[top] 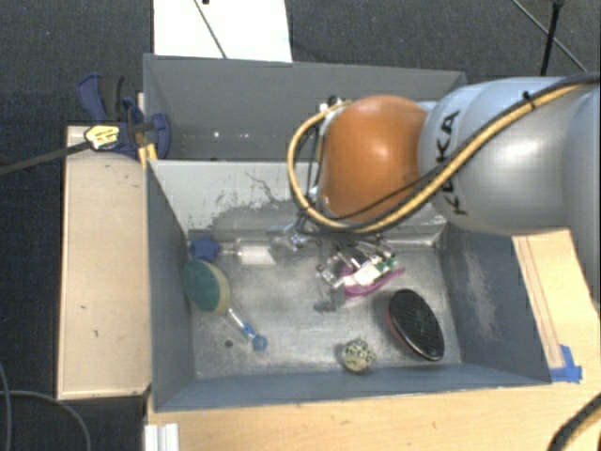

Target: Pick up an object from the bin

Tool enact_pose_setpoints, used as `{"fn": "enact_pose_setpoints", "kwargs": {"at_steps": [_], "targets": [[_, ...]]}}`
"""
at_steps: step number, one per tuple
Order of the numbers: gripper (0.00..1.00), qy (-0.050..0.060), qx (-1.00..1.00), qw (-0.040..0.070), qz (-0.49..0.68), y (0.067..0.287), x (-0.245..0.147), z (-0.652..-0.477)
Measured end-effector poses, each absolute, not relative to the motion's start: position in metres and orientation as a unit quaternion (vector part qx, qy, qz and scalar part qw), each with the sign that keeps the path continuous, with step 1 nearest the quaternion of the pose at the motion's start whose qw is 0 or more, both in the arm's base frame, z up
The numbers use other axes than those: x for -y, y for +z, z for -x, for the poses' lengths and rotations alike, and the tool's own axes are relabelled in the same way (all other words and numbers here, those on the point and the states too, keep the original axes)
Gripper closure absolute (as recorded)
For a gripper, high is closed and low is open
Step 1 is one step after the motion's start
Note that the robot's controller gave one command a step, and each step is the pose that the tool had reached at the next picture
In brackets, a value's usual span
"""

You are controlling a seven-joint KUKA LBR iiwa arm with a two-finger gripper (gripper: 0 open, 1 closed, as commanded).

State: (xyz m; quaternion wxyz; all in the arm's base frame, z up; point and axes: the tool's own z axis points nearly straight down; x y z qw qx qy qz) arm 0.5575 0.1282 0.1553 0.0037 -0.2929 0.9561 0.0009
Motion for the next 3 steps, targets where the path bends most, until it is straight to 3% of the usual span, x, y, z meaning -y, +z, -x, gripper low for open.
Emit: {"fn": "enact_pose_setpoints", "kwargs": {"at_steps": [1,2,3], "targets": [[0.0,0.002,-0.962,0.0,0.275,0.095,-0.215,-0.518],[0.0,0.002,-0.95,0.017,0.313,0.078,-0.195,-0.516],[0.0,-0.003,-0.872,0.004,0.49,0.074,-0.235,-0.521]]}}
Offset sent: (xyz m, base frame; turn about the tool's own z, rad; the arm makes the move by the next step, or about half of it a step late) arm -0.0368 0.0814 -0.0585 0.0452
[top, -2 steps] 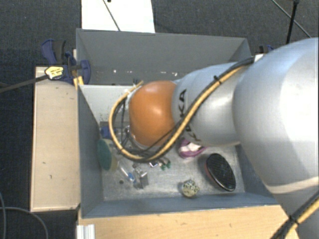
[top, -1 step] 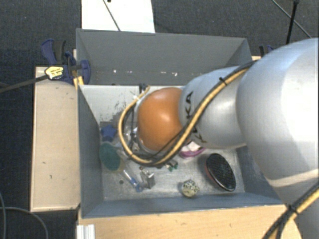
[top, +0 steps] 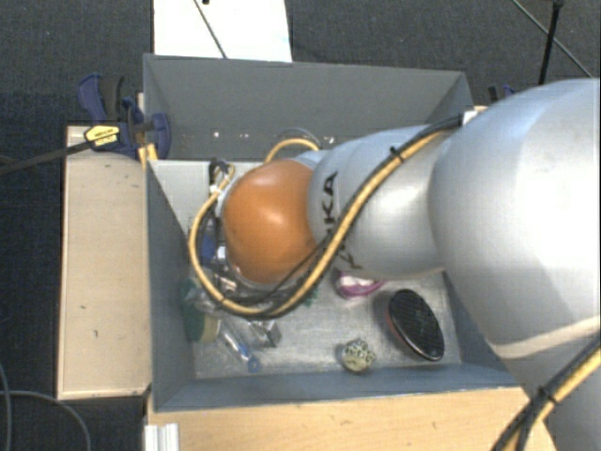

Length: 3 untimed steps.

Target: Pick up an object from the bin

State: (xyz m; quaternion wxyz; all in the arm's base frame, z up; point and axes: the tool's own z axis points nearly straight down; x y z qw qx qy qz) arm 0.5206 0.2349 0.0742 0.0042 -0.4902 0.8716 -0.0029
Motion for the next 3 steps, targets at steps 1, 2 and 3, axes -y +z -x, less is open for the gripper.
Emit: {"fn": "enact_pose_setpoints", "kwargs": {"at_steps": [1,2,3], "targets": [[1.0,-0.003,-0.873,0.012,0.488,0.076,-0.237,-0.524],[1.0,0.0,-0.885,0.006,0.465,0.188,-0.238,-0.518],[0.0,0.001,-0.886,0.001,0.464,0.183,-0.237,-0.516]]}}
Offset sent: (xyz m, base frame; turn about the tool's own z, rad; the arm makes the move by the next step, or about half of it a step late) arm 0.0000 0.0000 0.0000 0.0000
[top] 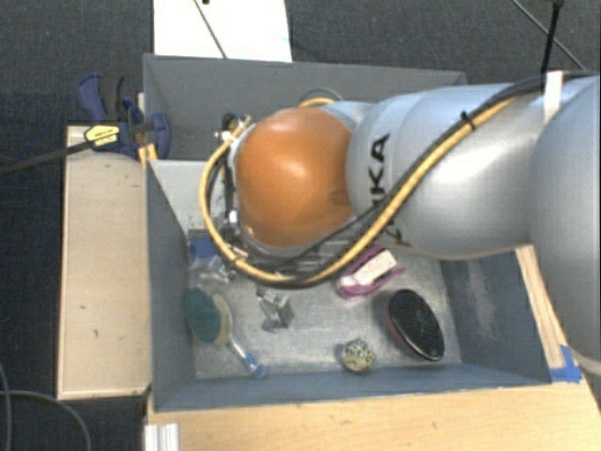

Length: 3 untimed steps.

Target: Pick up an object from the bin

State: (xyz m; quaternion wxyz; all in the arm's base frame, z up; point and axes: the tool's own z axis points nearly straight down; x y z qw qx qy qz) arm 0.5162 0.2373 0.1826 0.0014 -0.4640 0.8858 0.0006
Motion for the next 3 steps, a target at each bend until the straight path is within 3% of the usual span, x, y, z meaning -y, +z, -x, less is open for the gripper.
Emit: {"fn": "enact_pose_setpoints", "kwargs": {"at_steps": [1,2,3], "targets": [[0.0,0.001,-0.882,-0.003,0.471,0.098,-0.244,-0.496],[0.0,0.003,-0.951,0.008,0.308,0.075,-0.226,-0.507],[1.0,0.003,-0.951,0.013,0.308,0.081,-0.228,-0.511]]}}
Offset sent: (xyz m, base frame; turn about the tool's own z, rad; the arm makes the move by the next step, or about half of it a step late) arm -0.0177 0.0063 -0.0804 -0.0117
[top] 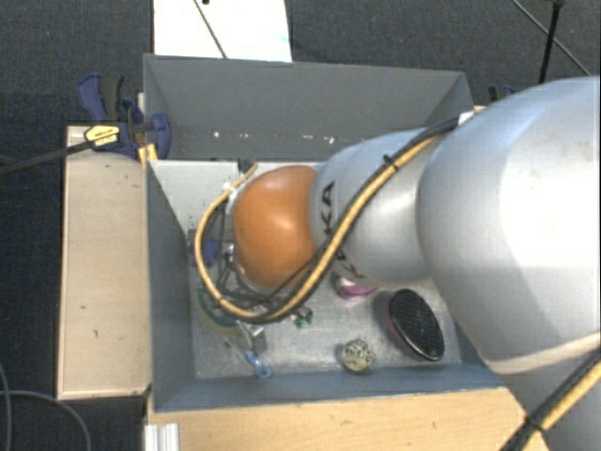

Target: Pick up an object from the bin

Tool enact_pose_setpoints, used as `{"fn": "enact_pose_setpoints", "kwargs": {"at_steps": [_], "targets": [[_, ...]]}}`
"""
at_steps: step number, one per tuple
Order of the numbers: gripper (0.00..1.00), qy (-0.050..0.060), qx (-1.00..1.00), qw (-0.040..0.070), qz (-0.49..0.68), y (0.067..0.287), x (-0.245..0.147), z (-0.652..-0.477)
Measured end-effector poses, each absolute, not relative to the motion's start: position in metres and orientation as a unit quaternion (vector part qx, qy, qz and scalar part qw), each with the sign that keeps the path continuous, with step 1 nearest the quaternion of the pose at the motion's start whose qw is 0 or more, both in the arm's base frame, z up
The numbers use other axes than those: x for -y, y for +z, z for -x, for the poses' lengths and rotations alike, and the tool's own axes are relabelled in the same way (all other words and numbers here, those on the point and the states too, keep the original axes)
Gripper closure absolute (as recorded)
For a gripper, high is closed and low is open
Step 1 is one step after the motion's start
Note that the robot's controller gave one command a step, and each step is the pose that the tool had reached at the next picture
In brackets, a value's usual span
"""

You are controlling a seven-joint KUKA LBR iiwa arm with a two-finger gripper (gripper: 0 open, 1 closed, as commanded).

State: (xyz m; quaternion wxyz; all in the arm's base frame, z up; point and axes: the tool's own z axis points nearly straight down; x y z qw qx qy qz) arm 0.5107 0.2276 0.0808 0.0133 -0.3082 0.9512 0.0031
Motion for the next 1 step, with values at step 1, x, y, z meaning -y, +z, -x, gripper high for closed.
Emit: {"fn": "enact_pose_setpoints", "kwargs": {"at_steps": [1], "targets": [[1.0,0.0,-0.905,0.003,0.424,0.113,-0.2002,-0.5201]]}}
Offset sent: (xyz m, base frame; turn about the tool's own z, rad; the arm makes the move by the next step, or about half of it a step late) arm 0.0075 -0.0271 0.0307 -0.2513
